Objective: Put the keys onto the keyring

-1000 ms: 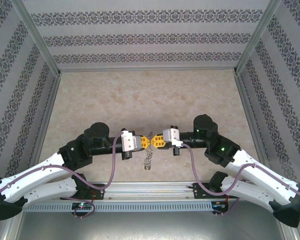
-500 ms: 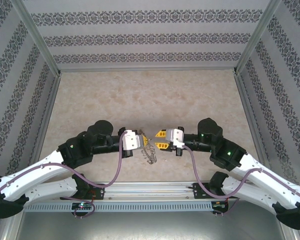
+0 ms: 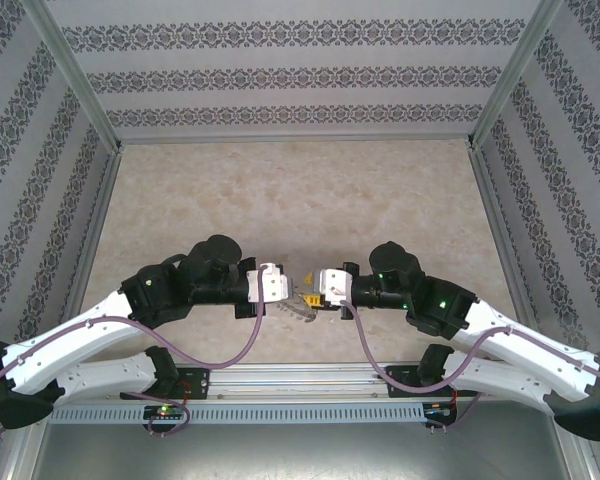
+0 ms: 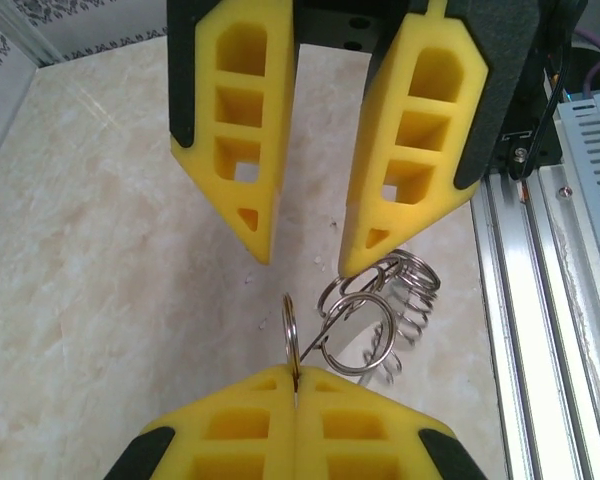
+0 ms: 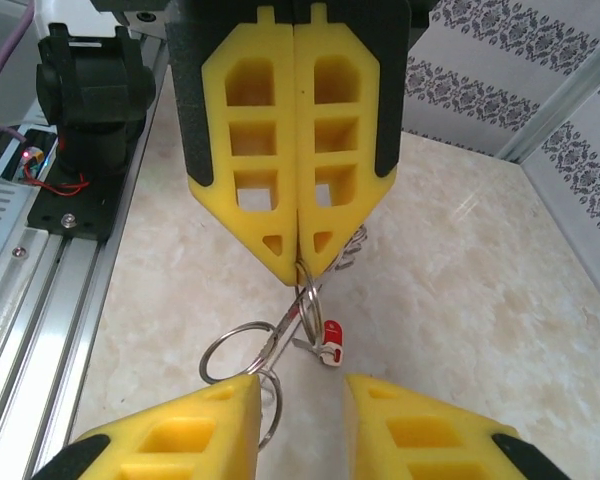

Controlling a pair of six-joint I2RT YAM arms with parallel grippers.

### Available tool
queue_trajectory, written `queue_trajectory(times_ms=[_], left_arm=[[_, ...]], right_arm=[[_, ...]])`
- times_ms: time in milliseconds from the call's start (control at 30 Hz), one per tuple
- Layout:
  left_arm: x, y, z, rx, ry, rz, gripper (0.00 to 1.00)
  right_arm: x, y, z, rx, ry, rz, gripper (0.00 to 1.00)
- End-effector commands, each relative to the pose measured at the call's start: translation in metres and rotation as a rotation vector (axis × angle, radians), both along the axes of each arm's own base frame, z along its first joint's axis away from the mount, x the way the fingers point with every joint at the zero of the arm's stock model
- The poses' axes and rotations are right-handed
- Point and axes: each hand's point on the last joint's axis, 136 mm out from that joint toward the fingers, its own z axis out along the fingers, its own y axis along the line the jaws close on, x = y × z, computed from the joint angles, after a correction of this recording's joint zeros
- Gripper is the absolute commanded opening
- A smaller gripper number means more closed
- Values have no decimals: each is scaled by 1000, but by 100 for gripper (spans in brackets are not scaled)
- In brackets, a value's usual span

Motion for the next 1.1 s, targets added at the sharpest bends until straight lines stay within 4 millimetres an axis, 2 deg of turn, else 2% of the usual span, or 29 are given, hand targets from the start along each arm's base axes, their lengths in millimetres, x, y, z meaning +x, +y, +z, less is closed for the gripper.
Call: queue_trajectory(times_ms=[0,267,733,933,1067], left_arm=[[-8,0,9,4,-8,-40,0],[-10,-1,6,7,2,-48,0],[-12,-3,7,1,3,-59,0],[-13,-3,6,1,5,-61,0],[-14,-4,6,-1,6,-64,0]], right_arm=[[1,6,22,44,-53,8,27],[-10,14,26,70,-31,79,27],[-8,24,21,54,-14,100,26],[-8,27,17,42,-4,107,18],[-7,27,17,35,-5,108,4]])
